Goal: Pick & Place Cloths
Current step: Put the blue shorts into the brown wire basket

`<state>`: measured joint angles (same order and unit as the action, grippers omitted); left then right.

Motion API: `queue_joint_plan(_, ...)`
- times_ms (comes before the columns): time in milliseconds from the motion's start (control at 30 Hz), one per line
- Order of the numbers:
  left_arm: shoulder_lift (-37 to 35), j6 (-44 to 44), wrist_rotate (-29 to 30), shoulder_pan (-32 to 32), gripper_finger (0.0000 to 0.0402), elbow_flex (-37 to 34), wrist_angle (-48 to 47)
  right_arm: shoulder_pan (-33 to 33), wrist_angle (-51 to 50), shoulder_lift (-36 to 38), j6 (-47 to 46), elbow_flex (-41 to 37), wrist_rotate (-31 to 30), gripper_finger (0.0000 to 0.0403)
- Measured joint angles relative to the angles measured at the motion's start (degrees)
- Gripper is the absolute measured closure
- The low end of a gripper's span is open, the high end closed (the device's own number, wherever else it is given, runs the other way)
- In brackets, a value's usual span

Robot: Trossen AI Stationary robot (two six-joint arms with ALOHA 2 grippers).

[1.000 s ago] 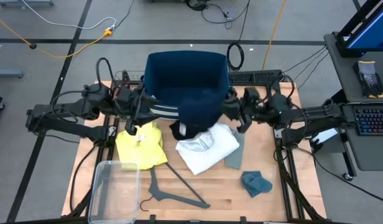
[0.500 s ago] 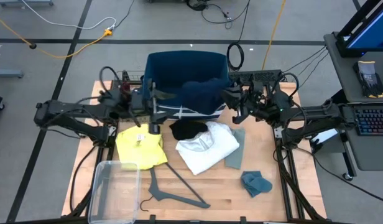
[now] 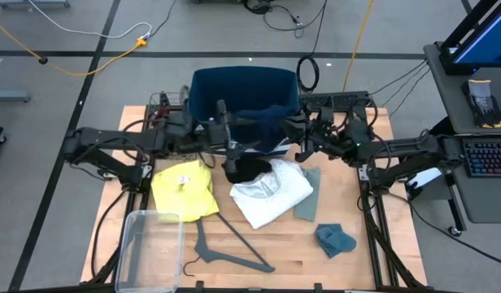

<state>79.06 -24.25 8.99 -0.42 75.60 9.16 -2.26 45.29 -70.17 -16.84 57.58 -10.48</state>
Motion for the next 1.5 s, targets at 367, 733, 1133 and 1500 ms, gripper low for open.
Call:
queue_joint_plan(367,5.04,-5.83,12.28,-0.95,0.015,9.52,-11.19,-0.02,0.08,-1.66,-1.05,0.0,1.53,0.0403)
queue_joint_plan(733,4.99,-6.27,17.6,-0.91,0.0086,9.59,-13.81,0.36,0.03,-2.42,-2.21,0.0,3.28,0.0403)
queue_joint_plan(1133,5.0,-9.17,18.3,-0.91,0.0072,9.59,-12.04,0.5,-1.37,-2.4,-4.16,0.0,6.23,0.0403)
queue_joint_plan(1500,6.45,-7.92,13.46,-0.45,0.0094,9.58,-13.03,0.5,-1.49,-2.4,-4.77,0.0,8.48,0.0403)
